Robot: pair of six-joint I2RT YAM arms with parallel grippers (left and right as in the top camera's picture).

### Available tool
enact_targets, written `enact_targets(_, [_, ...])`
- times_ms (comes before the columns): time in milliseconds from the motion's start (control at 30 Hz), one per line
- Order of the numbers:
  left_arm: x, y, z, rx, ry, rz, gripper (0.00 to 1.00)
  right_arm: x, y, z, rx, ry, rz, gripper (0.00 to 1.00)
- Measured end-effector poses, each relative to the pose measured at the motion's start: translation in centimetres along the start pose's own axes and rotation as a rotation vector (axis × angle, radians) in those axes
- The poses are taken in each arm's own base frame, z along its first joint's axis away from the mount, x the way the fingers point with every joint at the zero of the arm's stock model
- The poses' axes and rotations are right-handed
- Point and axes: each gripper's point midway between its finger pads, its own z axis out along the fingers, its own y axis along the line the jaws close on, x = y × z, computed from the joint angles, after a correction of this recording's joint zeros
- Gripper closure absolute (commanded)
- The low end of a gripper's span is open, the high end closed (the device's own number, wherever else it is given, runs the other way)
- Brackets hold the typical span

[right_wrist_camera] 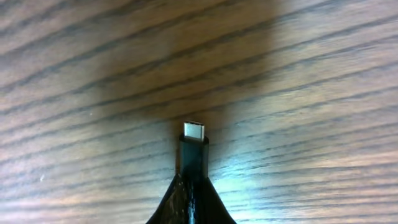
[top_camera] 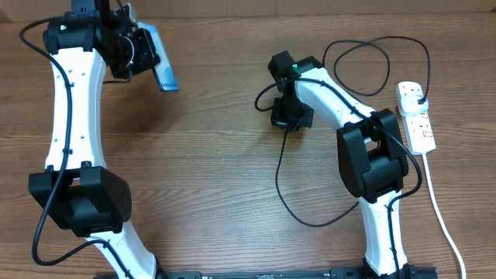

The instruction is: Plug charger to phone and switch on socket

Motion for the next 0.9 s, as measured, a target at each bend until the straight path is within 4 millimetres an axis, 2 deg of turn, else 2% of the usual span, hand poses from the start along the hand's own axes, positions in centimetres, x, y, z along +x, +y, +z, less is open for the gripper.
enact_targets(33, [-0.2, -0.8, 0.0, 0.044, -0.004, 0.026, 0.96, 0.1, 0.2, -0.1, -0.019, 0.011, -0.018, 0.96])
enact_targets(133, [-0.5, -4.9, -0.7, 0.279, -0.014, 0.153, 0.96, 0.6, 2.5, -1.2, -0.140, 0.040, -0.119, 0.96])
enact_targets(233, [-0.6, -8.3, -2.1, 0.484, -0.035, 0.251, 0.96, 1.0, 5.1, -4.2, -0.301, 0.024, -0.228, 0.96])
enact_targets(300, [-0.7, -10.2, -3.2, 0.608, -0.053, 0.307, 0.96, 1.4, 6.6, -7.3, -0.405, -0.012, -0.298, 0.96])
enact_targets(333, [-0.5, -11.6, -4.2, 0.704, -0.060, 0.348, 0.96, 2.0, 7.6, -11.1, -0.494, -0.064, -0.360, 0.96])
enact_targets(400, [-0.3, -12.8, -5.4, 0.800, -0.062, 0.385, 0.96, 3.0, 8.3, -16.5, -0.586, -0.157, -0.433, 0.96])
enact_targets(433, [-0.1, -13.2, -5.8, 0.835, -0.060, 0.397, 0.96, 3.3, 8.4, -17.9, -0.606, -0.183, -0.451, 0.96])
enact_targets(500, [0.3, -13.8, -6.5, 0.889, -0.050, 0.407, 0.96, 4.7, 8.3, -22.4, -0.659, -0.269, -0.506, 0.96])
enact_targets(600, [0.7, -14.3, -7.4, 0.952, -0.035, 0.414, 0.96, 6.8, 8.5, -26.3, -0.698, -0.346, -0.571, 0.96])
enact_targets(700, [0.9, -14.6, -7.8, 0.983, -0.027, 0.417, 0.96, 8.8, 9.4, -27.4, -0.687, -0.373, -0.623, 0.96])
enact_targets(900, [1.6, -15.5, -8.1, 1.027, -0.010, 0.434, 0.96, 11.3, 11.9, -26.2, -0.582, -0.397, -0.642, 0.96])
